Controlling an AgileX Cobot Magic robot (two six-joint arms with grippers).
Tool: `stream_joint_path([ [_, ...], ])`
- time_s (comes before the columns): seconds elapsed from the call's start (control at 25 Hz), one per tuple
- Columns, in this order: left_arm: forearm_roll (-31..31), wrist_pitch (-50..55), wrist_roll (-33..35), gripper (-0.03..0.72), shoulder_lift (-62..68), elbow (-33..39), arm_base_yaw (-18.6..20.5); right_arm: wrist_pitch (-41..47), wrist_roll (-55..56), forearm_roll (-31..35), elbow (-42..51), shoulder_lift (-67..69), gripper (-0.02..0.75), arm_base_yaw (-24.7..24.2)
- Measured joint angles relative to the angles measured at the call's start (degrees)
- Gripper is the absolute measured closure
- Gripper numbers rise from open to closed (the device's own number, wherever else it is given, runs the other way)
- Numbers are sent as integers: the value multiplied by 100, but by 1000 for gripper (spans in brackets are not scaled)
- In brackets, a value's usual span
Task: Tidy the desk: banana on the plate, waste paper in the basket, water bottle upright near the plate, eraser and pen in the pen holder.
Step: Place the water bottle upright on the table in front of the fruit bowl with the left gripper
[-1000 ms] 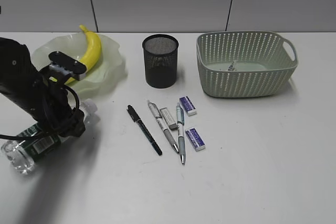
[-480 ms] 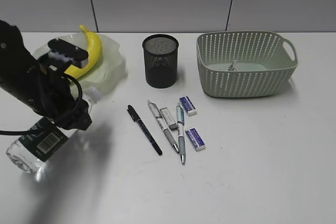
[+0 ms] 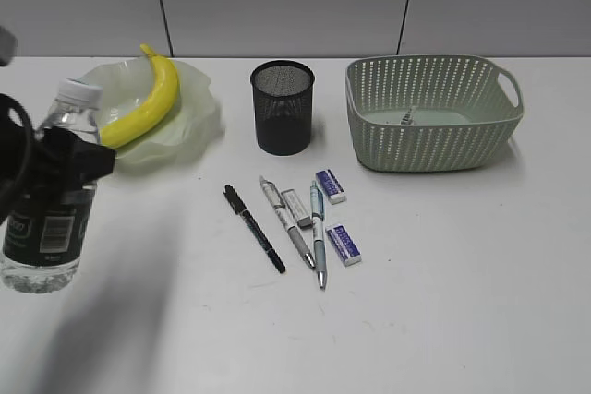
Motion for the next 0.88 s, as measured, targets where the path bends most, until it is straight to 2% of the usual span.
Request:
stream_joint_path([
  [0.2, -696, -2049, -27, 190, -705, 1011, 0, 0, 0, 0, 0, 0, 324, 0],
  [0.36, -744, -3006, -442, 190, -659, 1148, 0, 0, 0, 0, 0, 0, 324, 0],
  [0.48, -309, -3932, -957, 190, -465, 1166, 0, 0, 0, 0, 0, 0, 324, 0],
  [0.64, 712, -5359, -1430, 190, 168, 1166, 0, 0, 0, 0, 0, 0, 324, 0],
  [0.88, 930, -7239, -2285, 190, 1373, 1166, -6, 0, 0, 0, 0, 0, 325, 0],
])
